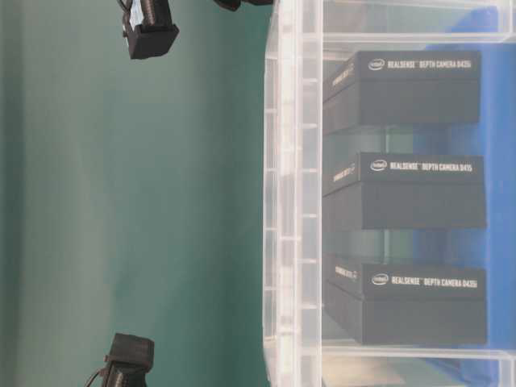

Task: Clamp the lid of the box with both arms, then lift and open it.
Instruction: 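Move both grippers inward to the lid's left and right edges, then clamp the clear lid edges with both grippers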

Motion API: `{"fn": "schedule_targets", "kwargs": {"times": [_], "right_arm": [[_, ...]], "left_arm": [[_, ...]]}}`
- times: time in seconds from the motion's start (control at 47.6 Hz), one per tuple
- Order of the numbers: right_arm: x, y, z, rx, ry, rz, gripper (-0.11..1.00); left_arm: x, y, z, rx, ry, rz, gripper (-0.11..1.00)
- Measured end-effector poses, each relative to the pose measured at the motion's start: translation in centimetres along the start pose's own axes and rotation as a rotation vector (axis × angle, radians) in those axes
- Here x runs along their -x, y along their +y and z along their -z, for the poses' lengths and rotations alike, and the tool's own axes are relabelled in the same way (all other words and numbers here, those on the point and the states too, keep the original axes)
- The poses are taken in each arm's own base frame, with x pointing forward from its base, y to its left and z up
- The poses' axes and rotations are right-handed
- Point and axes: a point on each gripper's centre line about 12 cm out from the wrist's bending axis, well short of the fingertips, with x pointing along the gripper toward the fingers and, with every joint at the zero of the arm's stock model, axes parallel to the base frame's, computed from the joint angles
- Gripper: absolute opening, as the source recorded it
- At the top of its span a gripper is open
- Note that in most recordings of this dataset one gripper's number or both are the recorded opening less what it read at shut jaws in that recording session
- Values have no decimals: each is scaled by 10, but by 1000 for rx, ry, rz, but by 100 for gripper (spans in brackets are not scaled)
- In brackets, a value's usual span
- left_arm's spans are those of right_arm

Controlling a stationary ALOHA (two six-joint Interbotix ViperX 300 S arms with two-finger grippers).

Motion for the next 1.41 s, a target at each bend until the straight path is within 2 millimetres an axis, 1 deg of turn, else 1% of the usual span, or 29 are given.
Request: {"fn": "schedule_targets", "kwargs": {"times": [0.463, 0.967, 1.177, 1.409], "right_arm": [[-3, 1, -1, 5, 3, -4, 0], [-1, 0, -5, 3, 8, -4, 0], [6, -2, -9, 0, 16, -1, 0], [18, -6, -15, -6, -21, 11, 0]], "left_arm": [[-1, 1, -2, 0, 0, -1, 1], [-1, 1, -3, -2, 2, 0, 1], [2, 2, -5, 1, 21, 6, 1], [6, 2, -5, 4, 32, 10, 1]]}}
